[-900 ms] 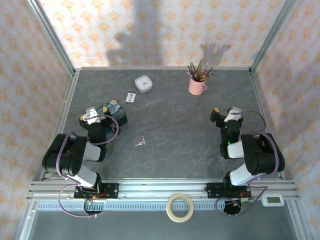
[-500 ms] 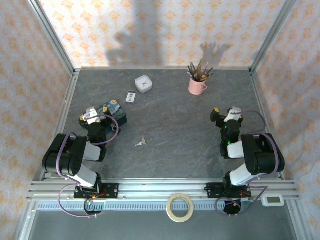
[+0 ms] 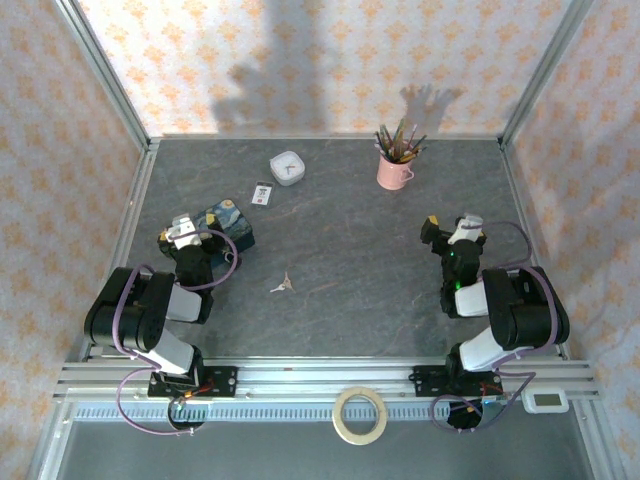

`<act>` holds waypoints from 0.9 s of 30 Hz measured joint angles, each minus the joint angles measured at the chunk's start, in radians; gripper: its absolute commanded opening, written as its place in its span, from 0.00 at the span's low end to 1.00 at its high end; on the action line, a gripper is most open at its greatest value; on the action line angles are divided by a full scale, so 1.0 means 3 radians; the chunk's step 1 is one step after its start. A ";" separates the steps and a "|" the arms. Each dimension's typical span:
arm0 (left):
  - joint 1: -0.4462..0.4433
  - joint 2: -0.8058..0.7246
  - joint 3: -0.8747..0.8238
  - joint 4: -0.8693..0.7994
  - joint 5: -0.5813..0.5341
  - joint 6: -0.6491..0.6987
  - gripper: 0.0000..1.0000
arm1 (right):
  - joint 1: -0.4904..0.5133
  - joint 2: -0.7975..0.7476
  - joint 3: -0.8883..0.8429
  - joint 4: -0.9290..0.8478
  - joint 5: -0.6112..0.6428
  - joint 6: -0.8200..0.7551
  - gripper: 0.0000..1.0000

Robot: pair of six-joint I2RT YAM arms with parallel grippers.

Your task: Unlock a padlock with a key

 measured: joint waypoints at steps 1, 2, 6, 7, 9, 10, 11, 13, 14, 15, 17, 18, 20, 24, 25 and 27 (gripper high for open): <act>0.0000 0.0000 0.0000 0.0000 0.0000 0.0000 0.99 | 0.0000 0.0000 0.0000 0.0000 0.0000 -0.0001 1.00; 0.0000 0.0000 0.0000 0.0000 -0.0001 0.0000 0.99 | 0.0000 0.0000 0.0000 0.0000 0.0000 0.0000 1.00; 0.0000 0.0000 0.0000 0.0000 -0.0001 0.0000 0.99 | 0.0008 -0.0008 0.0000 -0.0009 0.0013 -0.0001 1.00; 0.0000 0.0000 0.0000 0.0000 -0.0003 0.0000 0.99 | 0.0018 -0.0029 0.0004 -0.0041 0.0017 -0.0003 1.00; 0.0000 -0.0011 0.0000 -0.0006 -0.0005 -0.0003 0.99 | 0.0053 -0.0123 0.0013 -0.0135 0.0050 -0.0015 1.00; 0.0000 -0.0031 -0.0004 -0.0015 -0.0006 -0.0003 0.99 | 0.0083 -0.0196 0.0014 -0.0182 0.0075 -0.0024 1.00; 0.0000 -0.0066 -0.0018 -0.0009 -0.0004 0.0001 0.99 | 0.0127 -0.0295 0.0020 -0.0253 0.0121 -0.0043 1.00; -0.0027 -0.0149 -0.0065 0.0032 -0.0055 0.0032 0.99 | 0.0228 -0.0516 0.0048 -0.0413 0.0219 -0.0065 1.00; -0.0057 -0.0226 -0.0079 -0.0004 -0.0100 0.0048 0.99 | 0.0277 -0.0629 0.0090 -0.0537 0.0272 -0.0061 0.99; -0.0094 -0.0338 -0.0079 -0.0088 -0.0135 0.0056 0.99 | 0.0322 -0.0738 0.0159 -0.0688 0.0306 -0.0036 0.98; -0.0156 -0.0654 -0.0038 -0.0380 -0.0201 0.0048 0.99 | 0.0388 -0.0894 0.0346 -0.1016 0.0338 0.0051 0.96; -0.0182 -0.0846 0.0031 -0.0608 -0.0228 0.0019 0.99 | 0.0429 -0.0961 0.0460 -0.1203 0.0338 0.0116 0.95; -0.0207 -0.1132 0.0206 -0.0974 -0.0267 -0.0103 0.99 | 0.0535 -0.1050 0.0629 -0.1471 0.0333 0.0224 0.94; -0.0221 -0.1492 0.0463 -0.1545 -0.0258 -0.0696 0.96 | 0.0935 -0.1108 0.0847 -0.1940 0.0264 0.0463 0.88; -0.0220 -0.1536 0.0478 -0.1666 -0.0196 -0.0858 0.95 | 0.1030 -0.1104 0.0880 -0.2041 0.0231 0.0515 0.87; -0.0229 -0.1583 0.0481 -0.1925 0.0017 -0.1223 0.93 | 0.1288 -0.1064 0.0984 -0.2298 0.0150 0.0650 0.85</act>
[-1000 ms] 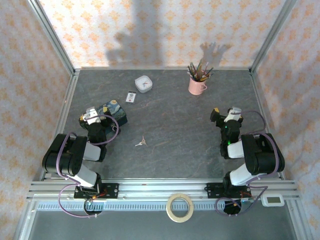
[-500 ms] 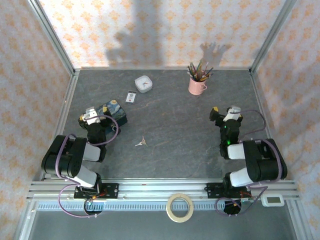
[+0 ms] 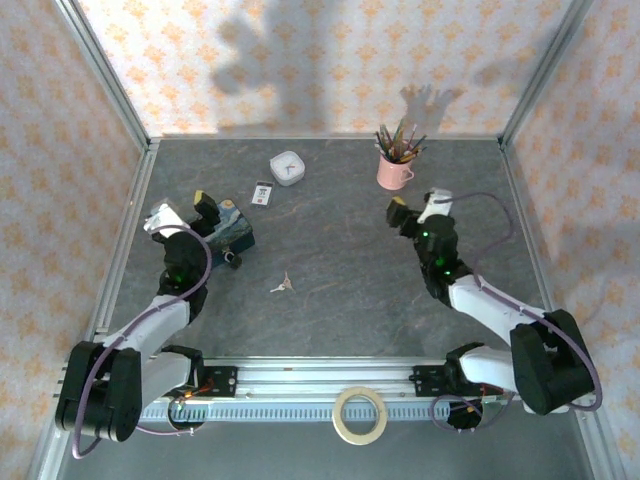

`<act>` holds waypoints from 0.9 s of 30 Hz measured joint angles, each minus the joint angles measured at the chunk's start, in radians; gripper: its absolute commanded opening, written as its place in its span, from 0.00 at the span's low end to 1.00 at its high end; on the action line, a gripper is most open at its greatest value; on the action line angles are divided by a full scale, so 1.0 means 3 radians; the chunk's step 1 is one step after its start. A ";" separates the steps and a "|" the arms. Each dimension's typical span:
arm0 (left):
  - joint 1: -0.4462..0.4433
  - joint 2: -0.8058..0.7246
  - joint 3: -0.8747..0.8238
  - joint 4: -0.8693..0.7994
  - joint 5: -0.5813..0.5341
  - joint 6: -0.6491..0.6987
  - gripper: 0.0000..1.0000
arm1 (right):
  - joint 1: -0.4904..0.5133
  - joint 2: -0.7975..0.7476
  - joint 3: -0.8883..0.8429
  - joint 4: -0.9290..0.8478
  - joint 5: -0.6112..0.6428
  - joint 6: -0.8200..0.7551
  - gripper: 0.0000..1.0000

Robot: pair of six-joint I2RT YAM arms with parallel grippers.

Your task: Unlock a padlock with a key

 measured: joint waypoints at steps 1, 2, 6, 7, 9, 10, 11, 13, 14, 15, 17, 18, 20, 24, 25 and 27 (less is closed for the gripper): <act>-0.0011 -0.0001 -0.0005 -0.0086 0.0103 -0.0153 0.93 | 0.0102 0.0036 0.0053 -0.0104 -0.0031 0.0050 0.83; -0.0038 -0.0001 -0.0025 -0.0159 0.0235 -0.0342 0.93 | 0.0233 0.0094 0.0128 -0.0224 -0.0064 0.0106 0.82; -0.0125 -0.0003 -0.0146 -0.0355 0.0595 -0.0866 0.93 | 0.0701 0.0371 0.0421 -0.0614 -0.0174 0.0291 0.73; -0.0137 -0.0003 -0.0173 -0.0423 0.0661 -0.0985 0.93 | 0.0860 0.0493 0.0538 -0.0734 -0.0211 0.0332 0.69; -0.0141 -0.0010 -0.0210 -0.0519 0.0726 -0.1167 0.94 | 0.1116 0.0738 0.0767 -0.0918 -0.0270 0.0388 0.63; -0.0141 -0.0032 -0.0230 -0.0577 0.0735 -0.1256 0.95 | 0.1250 0.0877 0.0899 -0.1011 -0.0291 0.0416 0.60; -0.0141 -0.0064 -0.0248 -0.0617 0.0735 -0.1322 0.96 | 0.1399 0.1038 0.1052 -0.1123 -0.0305 0.0411 0.58; -0.0140 -0.0149 -0.0270 -0.0680 0.0715 -0.1439 0.97 | 0.1657 0.1349 0.1352 -0.1322 -0.0317 0.0380 0.55; -0.0139 -0.0200 -0.0271 -0.0710 0.0702 -0.1494 0.97 | 0.1781 0.1522 0.1518 -0.1434 -0.0317 0.0338 0.54; -0.0132 -0.0243 -0.0273 -0.0722 0.0684 -0.1540 0.97 | 0.1888 0.1689 0.1685 -0.1550 -0.0312 0.0289 0.52; -0.0089 -0.0348 -0.0286 -0.0740 0.0678 -0.1640 0.98 | 0.2060 0.2022 0.2029 -0.1809 -0.0328 0.0159 0.51; -0.0061 -0.0393 -0.0296 -0.0744 0.0678 -0.1681 0.98 | 0.2108 0.2152 0.2166 -0.1910 -0.0332 0.0100 0.51; 0.0010 -0.0493 -0.0319 -0.0783 0.0679 -0.1747 0.99 | 0.2166 0.2401 0.2402 -0.2112 -0.0373 -0.0065 0.51; 0.0154 -0.0652 -0.0333 -0.0902 0.0680 -0.1789 0.99 | 0.2160 0.2670 0.2674 -0.2407 -0.0441 -0.0290 0.50; 0.0187 -0.0687 -0.0336 -0.0936 0.0679 -0.1790 0.99 | 0.2159 0.2724 0.2742 -0.2467 -0.0453 -0.0334 0.48; 0.0234 -0.0745 -0.0351 -0.0984 0.0679 -0.1801 0.99 | 0.2157 0.2810 0.2856 -0.2534 -0.0472 -0.0404 0.44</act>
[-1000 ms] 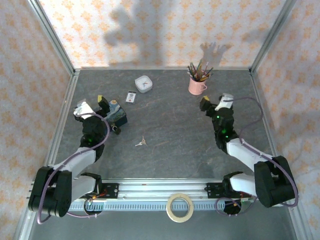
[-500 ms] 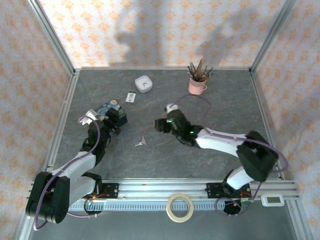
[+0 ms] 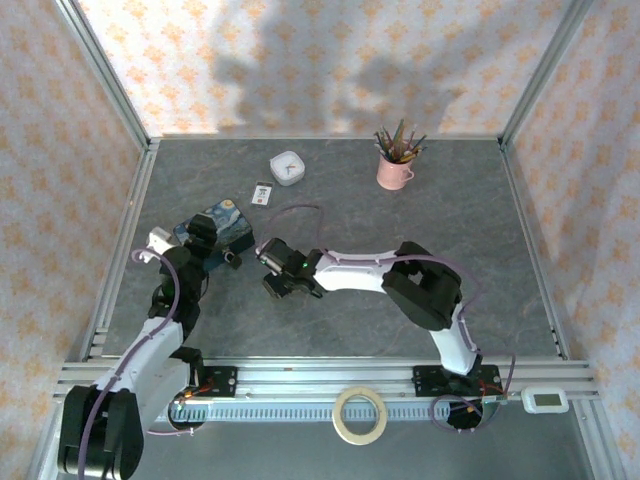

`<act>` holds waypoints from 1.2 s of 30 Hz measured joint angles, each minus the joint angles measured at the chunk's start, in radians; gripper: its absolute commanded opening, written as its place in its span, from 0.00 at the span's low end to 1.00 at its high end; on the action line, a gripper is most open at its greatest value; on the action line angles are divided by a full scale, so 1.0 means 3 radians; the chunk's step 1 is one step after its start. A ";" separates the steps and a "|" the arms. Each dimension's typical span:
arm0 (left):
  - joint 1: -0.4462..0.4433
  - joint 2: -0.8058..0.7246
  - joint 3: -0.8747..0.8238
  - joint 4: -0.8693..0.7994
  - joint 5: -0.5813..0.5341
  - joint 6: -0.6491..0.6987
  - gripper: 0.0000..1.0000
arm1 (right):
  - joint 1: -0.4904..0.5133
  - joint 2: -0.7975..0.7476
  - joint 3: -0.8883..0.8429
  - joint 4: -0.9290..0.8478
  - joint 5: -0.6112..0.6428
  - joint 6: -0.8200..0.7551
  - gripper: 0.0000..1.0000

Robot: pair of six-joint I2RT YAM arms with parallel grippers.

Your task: Unlock a padlock with a key

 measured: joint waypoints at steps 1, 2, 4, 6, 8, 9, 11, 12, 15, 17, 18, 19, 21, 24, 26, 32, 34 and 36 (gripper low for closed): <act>0.0019 -0.0027 -0.0017 -0.0015 0.0000 -0.0004 0.99 | 0.0000 0.0036 0.0048 -0.0018 -0.0005 -0.0042 0.42; 0.0025 -0.0046 -0.0034 -0.0024 0.0000 -0.0010 0.99 | 0.0000 0.0065 0.0089 -0.0039 -0.0009 -0.0092 0.40; 0.0025 -0.0057 -0.0056 -0.0057 0.0001 -0.0013 0.99 | 0.0000 0.0098 0.0137 -0.0080 -0.0019 -0.0146 0.35; 0.0025 -0.0057 -0.0064 -0.0089 0.0011 -0.0014 0.99 | 0.0000 0.0130 0.0173 -0.0114 -0.0019 -0.0188 0.33; 0.0025 -0.0056 -0.0064 -0.0092 0.0038 -0.0013 0.99 | 0.0000 0.0136 0.0174 -0.0154 -0.0018 -0.0206 0.31; 0.0025 -0.0052 -0.0064 -0.0092 0.0047 -0.0013 0.99 | 0.0000 0.0136 0.0173 -0.0164 -0.0017 -0.0211 0.30; 0.0025 -0.0025 -0.0061 -0.0092 0.0072 -0.0013 0.99 | 0.0000 0.0135 0.0153 -0.0158 -0.0014 -0.0210 0.30; 0.0025 -0.0015 -0.0061 -0.0093 0.0080 -0.0013 0.99 | 0.0000 0.0127 0.0123 -0.0128 -0.0005 -0.0207 0.31; 0.0025 0.0025 -0.0057 -0.0092 0.0142 -0.0017 0.98 | 0.0000 0.0037 -0.0024 -0.0045 -0.0015 -0.0169 0.37; 0.0025 0.0057 -0.0045 -0.0089 0.0188 -0.0039 0.98 | 0.0000 -0.0074 -0.0177 -0.0018 -0.0070 -0.0132 0.43; 0.0025 0.0074 -0.0041 -0.0086 0.0215 -0.0050 0.98 | 0.0000 -0.0118 -0.0239 -0.0010 -0.0099 -0.0122 0.45; 0.0025 0.0092 -0.0028 -0.0083 0.0240 -0.0053 0.98 | -0.0001 -0.0170 -0.0310 0.0003 -0.0137 -0.0106 0.46; 0.0025 0.0130 0.0001 -0.0078 0.0292 -0.0072 0.98 | -0.0004 -0.0263 -0.0426 0.0013 -0.0209 -0.0072 0.47; 0.0025 0.0179 0.0022 -0.0061 0.0378 -0.0076 0.97 | -0.0006 -0.0365 -0.0563 0.0028 -0.0282 -0.0036 0.47; 0.0025 0.0191 0.0024 -0.0056 0.0420 -0.0085 0.97 | -0.0006 -0.0381 -0.0582 0.0031 -0.0299 -0.0022 0.46; 0.0025 0.0206 0.0041 -0.0052 0.0500 -0.0112 0.97 | -0.0019 -0.0381 -0.0580 0.0031 -0.0286 0.0008 0.44; 0.0025 0.0206 0.0041 -0.0052 0.0501 -0.0125 0.97 | -0.0018 -0.0369 -0.0566 0.0027 -0.0226 0.0029 0.44; 0.0025 0.0206 0.0041 -0.0052 0.0502 -0.0137 0.97 | -0.0008 -0.0338 -0.0532 0.0005 -0.0161 0.0043 0.44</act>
